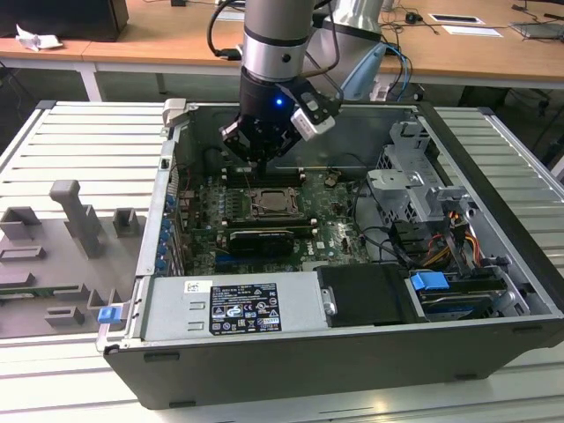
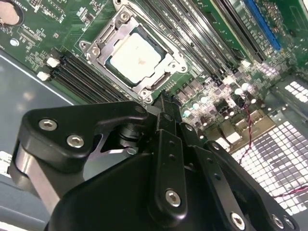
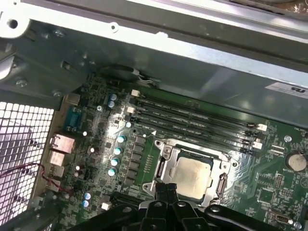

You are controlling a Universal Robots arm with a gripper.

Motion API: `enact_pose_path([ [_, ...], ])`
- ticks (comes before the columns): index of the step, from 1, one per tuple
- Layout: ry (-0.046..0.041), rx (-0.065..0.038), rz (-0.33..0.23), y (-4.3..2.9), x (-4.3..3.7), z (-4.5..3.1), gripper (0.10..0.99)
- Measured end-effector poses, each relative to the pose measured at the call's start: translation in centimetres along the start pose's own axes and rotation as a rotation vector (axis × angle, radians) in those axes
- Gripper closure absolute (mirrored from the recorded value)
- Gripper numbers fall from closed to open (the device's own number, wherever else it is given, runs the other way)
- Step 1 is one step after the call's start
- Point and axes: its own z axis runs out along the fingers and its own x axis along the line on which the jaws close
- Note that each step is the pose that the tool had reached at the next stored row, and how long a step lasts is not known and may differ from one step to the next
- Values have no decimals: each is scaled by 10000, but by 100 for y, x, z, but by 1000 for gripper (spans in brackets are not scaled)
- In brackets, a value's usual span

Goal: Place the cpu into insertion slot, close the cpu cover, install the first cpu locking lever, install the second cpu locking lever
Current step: 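Install the first cpu locking lever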

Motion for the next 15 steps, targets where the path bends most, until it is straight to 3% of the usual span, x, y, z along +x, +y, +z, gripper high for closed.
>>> enact_pose_path([
  [5, -5, -3, 58, 17, 66, 5, 980],
  [6, -13, 0, 59, 31, 120, 9, 980],
  [7, -43, 2, 81, 77, 287, 29, 980],
  [8, -54, -12, 330, 82, 298, 35, 980],
  [9, -131, -27, 436, 94, 313, 41, 980],
  [10, -310, 1, 434, 135, 448, 55, 980],
  [11, -400, 1, 466, 144, 483, 60, 980],
  [15, -480, -119, 804, 146, 483, 72, 980],
])
